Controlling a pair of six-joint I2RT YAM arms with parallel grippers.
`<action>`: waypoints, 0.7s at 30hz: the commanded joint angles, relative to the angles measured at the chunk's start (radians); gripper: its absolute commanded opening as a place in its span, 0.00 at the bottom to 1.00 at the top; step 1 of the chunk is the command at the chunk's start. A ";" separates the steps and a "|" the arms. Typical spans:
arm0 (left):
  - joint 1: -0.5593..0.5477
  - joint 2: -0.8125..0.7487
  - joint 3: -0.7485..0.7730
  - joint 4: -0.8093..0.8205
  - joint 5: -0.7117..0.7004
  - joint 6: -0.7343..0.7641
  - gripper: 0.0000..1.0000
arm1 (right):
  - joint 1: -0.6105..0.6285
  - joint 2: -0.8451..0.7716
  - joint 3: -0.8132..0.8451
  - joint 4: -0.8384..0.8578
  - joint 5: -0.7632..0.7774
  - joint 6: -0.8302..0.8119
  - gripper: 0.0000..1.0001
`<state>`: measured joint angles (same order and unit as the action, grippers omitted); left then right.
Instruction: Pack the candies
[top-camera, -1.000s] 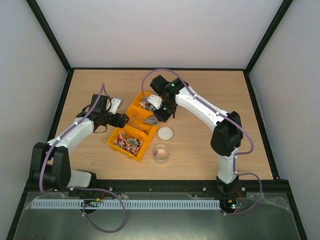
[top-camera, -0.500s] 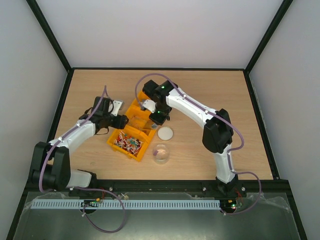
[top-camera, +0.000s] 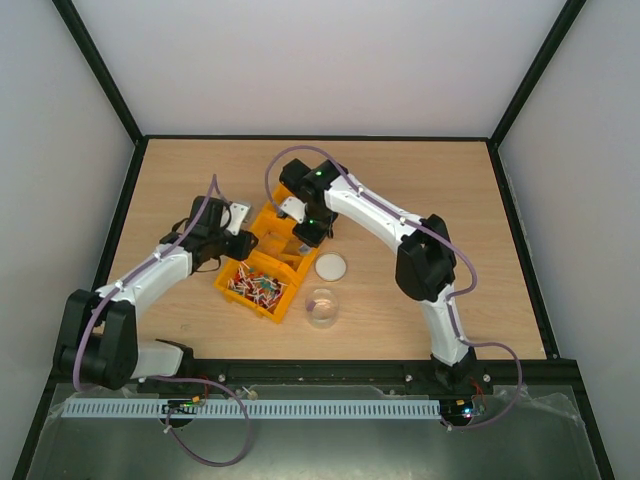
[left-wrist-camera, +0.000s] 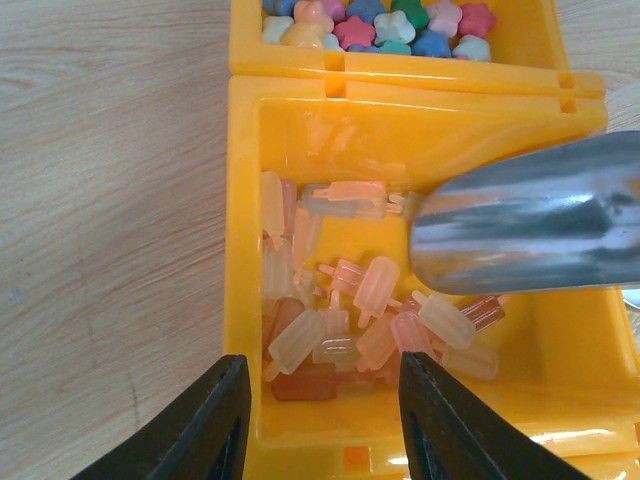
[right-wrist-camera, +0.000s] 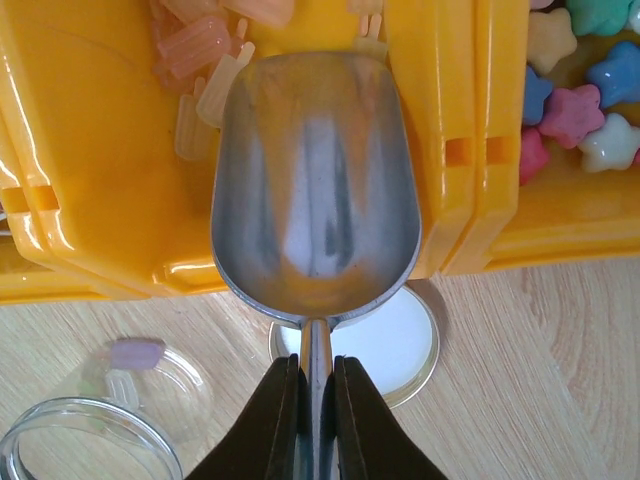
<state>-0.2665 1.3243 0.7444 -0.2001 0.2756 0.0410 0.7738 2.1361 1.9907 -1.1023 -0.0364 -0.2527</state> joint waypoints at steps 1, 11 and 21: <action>-0.012 -0.023 -0.026 0.019 0.013 0.005 0.40 | 0.003 0.077 0.021 -0.095 0.048 0.016 0.01; -0.012 0.016 -0.030 0.036 0.063 0.018 0.31 | 0.002 0.134 0.048 -0.072 0.014 0.011 0.01; -0.012 0.018 -0.016 0.037 0.030 -0.011 0.29 | -0.002 0.032 0.053 -0.076 0.044 -0.001 0.01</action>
<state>-0.2760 1.3518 0.7204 -0.1600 0.3241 0.0444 0.7750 2.2063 2.0830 -1.0931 -0.0696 -0.2584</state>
